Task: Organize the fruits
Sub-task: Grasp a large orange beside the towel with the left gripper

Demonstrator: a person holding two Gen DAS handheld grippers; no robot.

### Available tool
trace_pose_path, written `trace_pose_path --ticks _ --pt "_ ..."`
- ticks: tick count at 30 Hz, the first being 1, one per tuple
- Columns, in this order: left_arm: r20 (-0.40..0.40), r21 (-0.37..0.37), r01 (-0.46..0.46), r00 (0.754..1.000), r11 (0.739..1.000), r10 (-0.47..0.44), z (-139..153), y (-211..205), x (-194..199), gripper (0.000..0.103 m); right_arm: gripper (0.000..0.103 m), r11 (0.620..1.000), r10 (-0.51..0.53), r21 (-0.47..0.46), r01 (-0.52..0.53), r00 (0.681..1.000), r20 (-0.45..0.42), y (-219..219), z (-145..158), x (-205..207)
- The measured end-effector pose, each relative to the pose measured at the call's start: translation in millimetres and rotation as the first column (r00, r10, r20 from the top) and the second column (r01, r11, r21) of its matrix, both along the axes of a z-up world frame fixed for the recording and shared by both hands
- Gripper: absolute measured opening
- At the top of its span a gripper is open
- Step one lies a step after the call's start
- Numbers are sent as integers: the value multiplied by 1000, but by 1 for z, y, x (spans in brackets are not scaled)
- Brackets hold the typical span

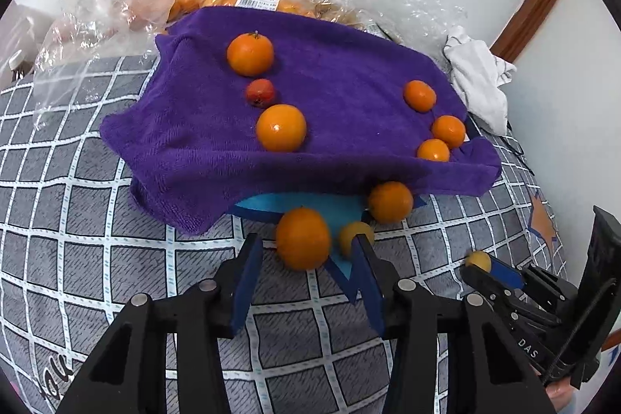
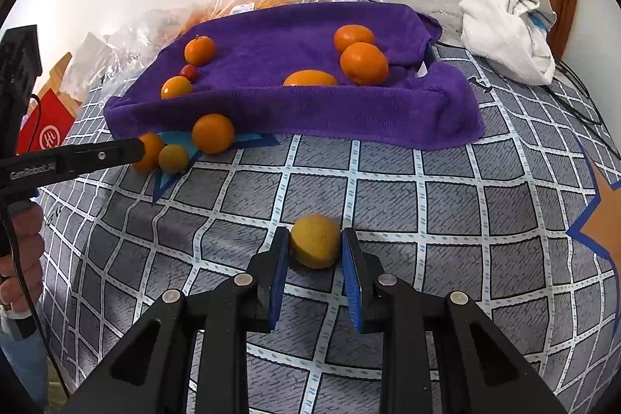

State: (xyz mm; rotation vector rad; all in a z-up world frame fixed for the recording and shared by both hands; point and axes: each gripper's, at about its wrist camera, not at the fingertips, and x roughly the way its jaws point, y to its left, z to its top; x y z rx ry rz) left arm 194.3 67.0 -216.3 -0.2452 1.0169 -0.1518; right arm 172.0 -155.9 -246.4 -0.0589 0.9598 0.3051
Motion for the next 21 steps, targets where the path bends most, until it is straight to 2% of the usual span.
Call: trace_pose_path --ticks 10,21 --pt "-23 3 -2 1000 1000 2 -12 -3 10 30 27 1000 6 3 -6 1000 14 2 -1 2" --pt "-25 -8 -16 1000 1000 16 -10 0 2 30 27 1000 -22 21 21 1000 15 -1 1 0"
